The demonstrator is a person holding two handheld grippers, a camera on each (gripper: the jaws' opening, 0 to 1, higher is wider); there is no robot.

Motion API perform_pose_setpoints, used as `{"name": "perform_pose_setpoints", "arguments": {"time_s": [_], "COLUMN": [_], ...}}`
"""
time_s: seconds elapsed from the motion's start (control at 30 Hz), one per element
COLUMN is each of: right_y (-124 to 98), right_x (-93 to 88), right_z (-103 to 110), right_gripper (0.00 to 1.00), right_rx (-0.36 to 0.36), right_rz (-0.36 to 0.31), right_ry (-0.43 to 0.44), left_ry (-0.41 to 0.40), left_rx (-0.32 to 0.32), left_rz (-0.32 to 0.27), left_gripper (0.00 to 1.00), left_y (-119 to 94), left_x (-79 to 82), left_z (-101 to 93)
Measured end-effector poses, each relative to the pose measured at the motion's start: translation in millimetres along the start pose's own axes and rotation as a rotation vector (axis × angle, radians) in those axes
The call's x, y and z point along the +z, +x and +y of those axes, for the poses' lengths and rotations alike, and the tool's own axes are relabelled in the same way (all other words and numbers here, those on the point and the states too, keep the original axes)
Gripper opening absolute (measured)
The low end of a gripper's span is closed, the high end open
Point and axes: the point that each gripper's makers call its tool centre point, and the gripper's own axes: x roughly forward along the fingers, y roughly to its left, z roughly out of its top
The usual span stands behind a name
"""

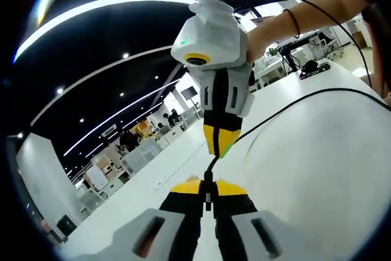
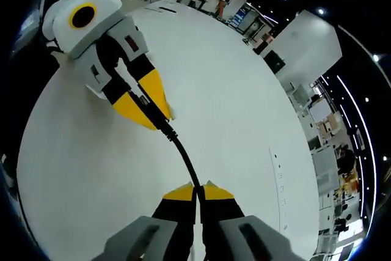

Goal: Find the data cable on the table. Grasp the USB connector end of the cable and insert it into the USB port on the table

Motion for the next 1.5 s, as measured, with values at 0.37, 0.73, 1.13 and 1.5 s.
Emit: {"name": "perform_pose_setpoints", "arguments": {"time_s": [0.37, 0.73, 1.13, 1.5], "right_y": [-18.4, -85.3, -89.6, -54.5], "right_x": [11.1, 30.3, 48.3, 56.3], "right_z": [-14.8, -34.1, -9.1, -20.7], "right_gripper": [0.07, 0.2, 0.31, 0.3], "right_rx": [-0.127, -0.353, -0.248, -0.13], "right_rz": [-0.248, -0.714, -0.961, -1.118], "right_ry": [0.283, 0.647, 0.966, 1.277], "left_ry": [-0.103, -0.294, -0.657, -0.978], "left_rx": [0.032, 0.058, 0.0, -0.141], "left_rz": [-0.063, -0.193, -0.325, -0.419], "left_gripper": [0.06, 0.06, 0.06, 0.06], "left_y": [-4.5, -13.7, -18.9, -18.9], "left_x": [11.4, 25.7, 27.3, 24.8], "left_z": [11.4, 32.1, 47.2, 40.9]}}
